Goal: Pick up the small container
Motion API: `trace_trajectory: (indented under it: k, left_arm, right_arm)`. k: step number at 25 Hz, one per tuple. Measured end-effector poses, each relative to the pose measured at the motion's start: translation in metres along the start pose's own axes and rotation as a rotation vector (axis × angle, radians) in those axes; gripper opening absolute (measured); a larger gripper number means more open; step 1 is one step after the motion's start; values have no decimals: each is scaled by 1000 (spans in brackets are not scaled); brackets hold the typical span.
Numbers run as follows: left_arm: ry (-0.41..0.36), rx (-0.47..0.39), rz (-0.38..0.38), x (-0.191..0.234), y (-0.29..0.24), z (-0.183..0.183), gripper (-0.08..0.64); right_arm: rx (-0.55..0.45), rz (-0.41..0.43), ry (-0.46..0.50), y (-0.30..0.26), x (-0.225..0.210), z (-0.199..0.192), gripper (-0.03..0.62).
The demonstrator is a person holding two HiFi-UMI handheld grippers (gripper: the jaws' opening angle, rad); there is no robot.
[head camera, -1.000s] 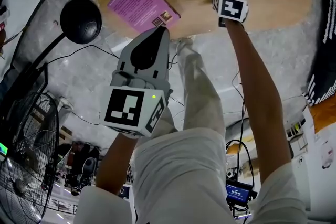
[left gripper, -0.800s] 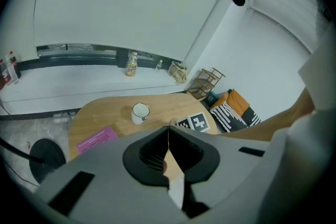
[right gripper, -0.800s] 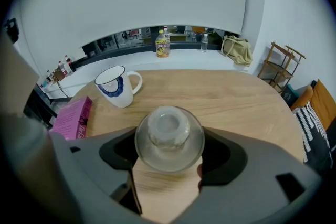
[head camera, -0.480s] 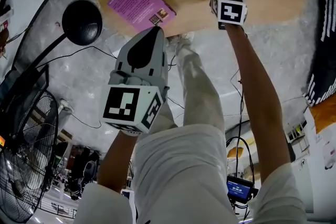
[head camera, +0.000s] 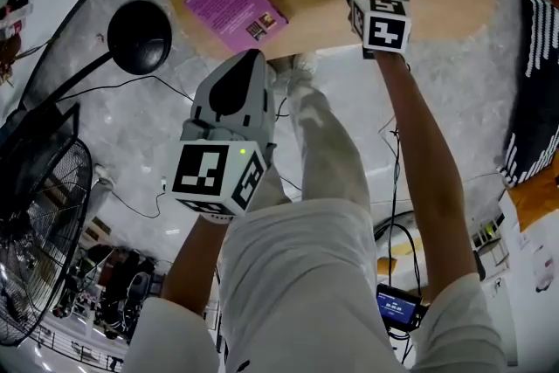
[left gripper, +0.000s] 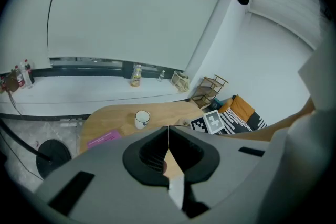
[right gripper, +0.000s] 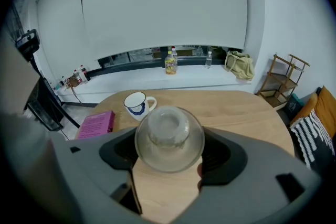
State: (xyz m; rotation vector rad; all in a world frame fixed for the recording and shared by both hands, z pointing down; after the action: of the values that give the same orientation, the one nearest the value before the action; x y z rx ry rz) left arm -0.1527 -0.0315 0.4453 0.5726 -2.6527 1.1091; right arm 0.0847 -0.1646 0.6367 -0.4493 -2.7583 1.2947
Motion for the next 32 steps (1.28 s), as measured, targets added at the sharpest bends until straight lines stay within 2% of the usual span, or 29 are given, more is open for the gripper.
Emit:
trace_trajectory:
  k: [11, 19, 32]
  left_arm:
    - [4, -71, -2, -27, 31, 21, 21]
    - [2, -119, 7, -35, 67, 35, 21]
    - [-27, -195, 31, -53, 126, 51, 21]
  right_arm:
    - [-54, 43, 34, 66, 3, 18, 337]
    - [-75, 65, 19, 123, 15, 27, 337]
    - [-180, 126, 79, 223, 40, 69, 337]
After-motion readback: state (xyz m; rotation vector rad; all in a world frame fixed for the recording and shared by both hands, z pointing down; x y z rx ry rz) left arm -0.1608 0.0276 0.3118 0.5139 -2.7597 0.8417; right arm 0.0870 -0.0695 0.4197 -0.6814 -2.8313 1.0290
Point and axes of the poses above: the fingertips, and each gripper's own axes: y backward along the fingers, x to its left, z out of its top, the point moved 8 cm from there along y, backward along the fingers, and after that the axes turned 2 degrees about -y, right-handed, at the moved point
